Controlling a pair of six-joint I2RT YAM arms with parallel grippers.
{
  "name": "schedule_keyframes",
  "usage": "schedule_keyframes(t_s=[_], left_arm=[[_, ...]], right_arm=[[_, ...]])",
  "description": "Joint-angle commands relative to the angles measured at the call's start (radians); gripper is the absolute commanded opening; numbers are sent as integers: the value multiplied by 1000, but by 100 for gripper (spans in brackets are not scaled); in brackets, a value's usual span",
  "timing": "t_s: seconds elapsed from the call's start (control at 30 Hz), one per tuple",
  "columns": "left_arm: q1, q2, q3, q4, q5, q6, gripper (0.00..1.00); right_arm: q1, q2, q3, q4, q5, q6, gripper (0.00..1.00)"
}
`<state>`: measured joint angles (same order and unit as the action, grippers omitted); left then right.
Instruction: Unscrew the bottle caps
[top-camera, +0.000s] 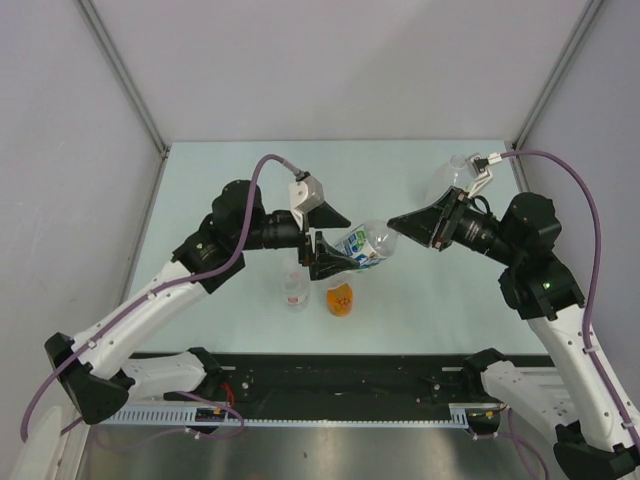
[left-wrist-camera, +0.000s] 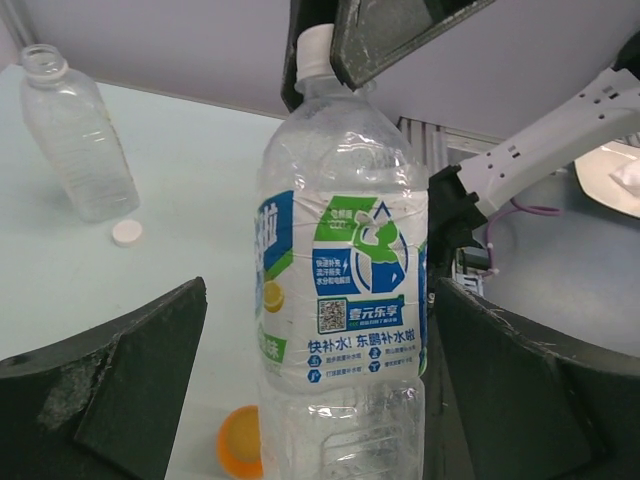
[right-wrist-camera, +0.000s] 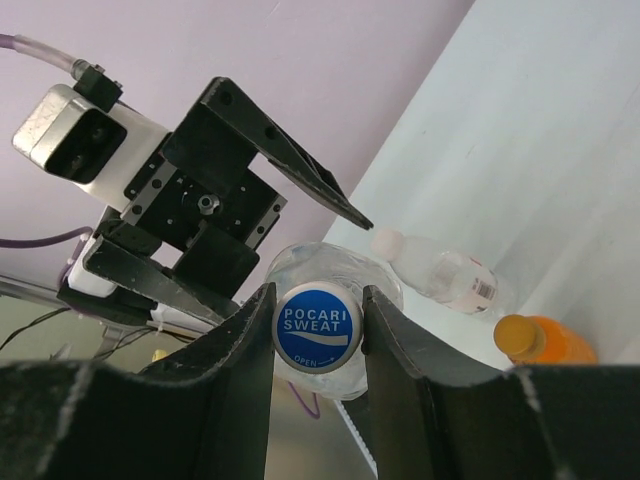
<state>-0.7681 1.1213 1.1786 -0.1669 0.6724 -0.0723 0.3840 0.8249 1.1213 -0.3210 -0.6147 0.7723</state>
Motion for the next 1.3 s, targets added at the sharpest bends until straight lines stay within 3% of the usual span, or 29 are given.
schedule_keyframes(t_s=[0.0, 0.23, 0.63, 1.03, 1.13, 1.23, 1.27], left_arm=[[-10, 6, 23, 35, 107, -23, 100], [-28, 41, -3, 69, 193, -73, 100], [-77, 57, -13, 81, 14, -26, 100], [-83, 49, -42, 40, -36, 23, 93], [-83, 41, -53, 47, -39, 26, 87], [-83, 35, -59, 70, -36, 25, 74], [-83, 35, -59, 73, -33, 23, 65]], right_arm=[[-2, -10, 54, 17, -11, -47, 0], [21, -6, 54, 48, 0, -79, 0], [228, 17, 89, 11, 228, -93, 0], [242, 13, 136, -29, 268, -139, 0], [242, 16, 138, -30, 263, -137, 0], [243, 16, 138, -38, 265, -137, 0], [243, 16, 138, -39, 267, -139, 0]])
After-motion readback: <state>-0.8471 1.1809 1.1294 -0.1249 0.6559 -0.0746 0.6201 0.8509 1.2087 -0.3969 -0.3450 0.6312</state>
